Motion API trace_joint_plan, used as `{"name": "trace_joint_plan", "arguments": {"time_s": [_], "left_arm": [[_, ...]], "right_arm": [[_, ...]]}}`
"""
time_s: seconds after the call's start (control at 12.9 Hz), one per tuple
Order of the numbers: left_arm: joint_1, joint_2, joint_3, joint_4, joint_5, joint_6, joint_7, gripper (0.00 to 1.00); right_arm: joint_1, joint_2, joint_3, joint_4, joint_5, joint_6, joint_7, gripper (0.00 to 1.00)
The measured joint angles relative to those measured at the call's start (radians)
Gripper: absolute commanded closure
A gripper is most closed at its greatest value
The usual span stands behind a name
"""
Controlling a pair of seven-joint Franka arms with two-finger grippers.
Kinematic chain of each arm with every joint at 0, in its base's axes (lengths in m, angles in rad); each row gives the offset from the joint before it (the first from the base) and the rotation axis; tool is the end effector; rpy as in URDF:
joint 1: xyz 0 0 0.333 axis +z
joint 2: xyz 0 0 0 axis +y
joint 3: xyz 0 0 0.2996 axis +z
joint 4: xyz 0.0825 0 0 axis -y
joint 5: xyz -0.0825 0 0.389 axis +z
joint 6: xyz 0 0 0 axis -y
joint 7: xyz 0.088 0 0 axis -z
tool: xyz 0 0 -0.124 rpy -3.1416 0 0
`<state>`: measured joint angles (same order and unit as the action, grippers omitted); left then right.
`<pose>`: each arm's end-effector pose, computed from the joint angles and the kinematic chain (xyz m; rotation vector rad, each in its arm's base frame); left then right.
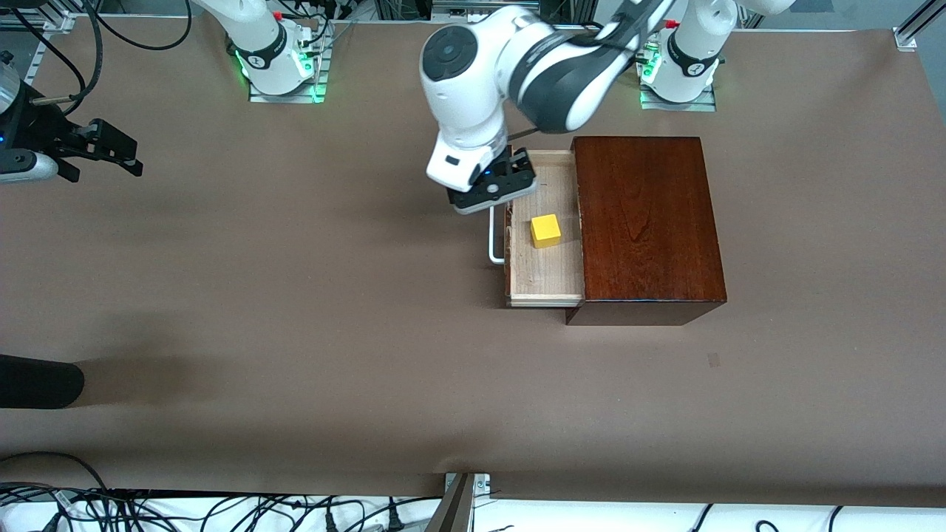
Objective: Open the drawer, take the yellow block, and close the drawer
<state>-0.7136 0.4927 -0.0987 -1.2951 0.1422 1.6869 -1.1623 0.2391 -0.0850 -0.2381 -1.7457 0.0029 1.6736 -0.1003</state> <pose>0.4930 -0.4791 0.4242 -2.9654 -0.5028 -0.0352 0.5417 -0.0033 0.5616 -3.1151 -0.1586 -0.0181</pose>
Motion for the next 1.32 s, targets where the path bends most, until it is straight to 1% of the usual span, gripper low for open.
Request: {"name": "trace_joint_plan", "arguments": {"time_s": [0.16, 0.31, 0.54, 0.7, 0.85, 0.93, 1.32], "left_arm": [[0.077, -0.072, -0.001, -0.010, -0.040, -0.028, 0.033, 0.00], [0.151, -0.149, -0.003, -0.031, -0.054, -0.084, 0.139, 0.00], [0.249, -0.255, -0.004, -0.044, -0.084, -0.187, 0.303, 0.00], [0.321, -0.321, 0.000, -0.049, -0.086, -0.248, 0.422, 0.00], [0.381, -0.379, 0.016, -0.066, -0.087, -0.281, 0.543, 0.00], [0.400, -0.402, 0.035, -0.081, -0.088, -0.285, 0.603, 0.00], [0.445, -0.486, 0.190, -0.176, -0.118, -0.282, 0.876, 0.00]], "right_arm": [[0.000, 0.000, 0.000, 0.000, -0.009, 0.008, 0.000, 0.00], [0.001, 0.000, 0.006, 0.000, -0.010, 0.010, -0.004, 0.00], [0.003, 0.000, 0.039, 0.001, -0.012, 0.010, -0.005, 0.00], [0.003, 0.000, 0.039, 0.001, -0.014, 0.011, -0.005, 0.00], [0.003, 0.000, 0.038, 0.002, -0.015, 0.011, -0.005, 0.00], [0.003, 0.000, 0.039, 0.002, -0.015, 0.011, -0.005, 0.00], [0.004, -0.001, 0.040, 0.012, -0.015, 0.011, -0.005, 0.00]]}}
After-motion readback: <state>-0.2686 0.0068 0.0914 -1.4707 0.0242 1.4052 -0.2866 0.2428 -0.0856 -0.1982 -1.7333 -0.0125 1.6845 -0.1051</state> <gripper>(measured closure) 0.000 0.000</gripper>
